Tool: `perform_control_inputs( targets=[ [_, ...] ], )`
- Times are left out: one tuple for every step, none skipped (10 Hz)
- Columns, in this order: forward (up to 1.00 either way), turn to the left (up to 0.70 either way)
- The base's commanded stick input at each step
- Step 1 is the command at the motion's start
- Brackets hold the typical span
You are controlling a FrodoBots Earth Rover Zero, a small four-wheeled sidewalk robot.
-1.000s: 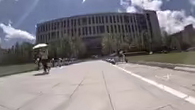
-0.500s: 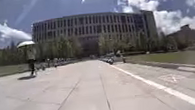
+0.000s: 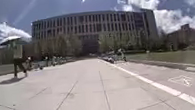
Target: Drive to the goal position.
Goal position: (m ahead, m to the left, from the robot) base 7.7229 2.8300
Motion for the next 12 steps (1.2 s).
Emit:
perform_control_inputs(
  targets=[
    [0.7,0.04],
    [0.7,0.0],
    [0.7,0.0],
    [0.7,0.0],
    [0.7,0.01],
    [0.7,0.08],
    [0.7,0.06],
    [0.7,0.05],
    [0.7,0.05],
    [0.7,0.04],
    [0.7,0.04],
    [0.7,0.03]
  ],
)
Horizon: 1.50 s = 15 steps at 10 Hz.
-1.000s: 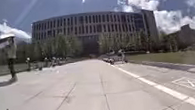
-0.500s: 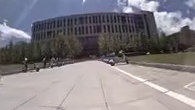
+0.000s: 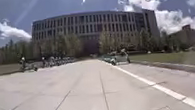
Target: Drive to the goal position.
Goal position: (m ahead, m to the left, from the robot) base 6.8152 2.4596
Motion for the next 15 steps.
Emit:
perform_control_inputs(
  targets=[
    [0.7,0.03],
    [0.7,0.03],
    [0.7,0.03],
    [0.7,0.03],
    [0.7,0.03],
    [0.7,0.03],
    [0.7,0.03],
    [0.7,0.03],
    [0.7,0.03],
    [0.7,0.01],
    [0.7,0.0],
    [0.7,0.02],
    [0.7,0.01],
    [0.7,0.0],
    [0.7,0.0]
  ],
)
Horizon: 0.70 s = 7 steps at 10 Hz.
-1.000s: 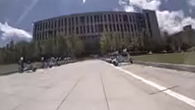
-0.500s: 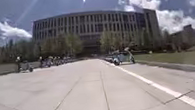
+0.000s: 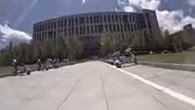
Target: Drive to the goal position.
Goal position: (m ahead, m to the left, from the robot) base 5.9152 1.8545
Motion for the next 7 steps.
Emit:
perform_control_inputs(
  targets=[
    [0.7,0.03],
    [0.7,0.06],
    [0.7,0.01],
    [0.7,0.06],
    [0.7,0.06],
    [0.7,0.07],
    [0.7,0.22]
  ],
)
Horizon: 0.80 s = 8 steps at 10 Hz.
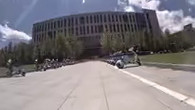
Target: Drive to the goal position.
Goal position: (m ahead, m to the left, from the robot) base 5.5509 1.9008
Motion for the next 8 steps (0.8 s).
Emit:
perform_control_inputs(
  targets=[
    [0.7,0.31],
    [0.7,0.02],
    [0.7,0.0],
    [0.7,0.0],
    [0.7,0.0],
    [0.7,0.0],
    [0.7,0.0],
    [0.7,0.0]
  ],
)
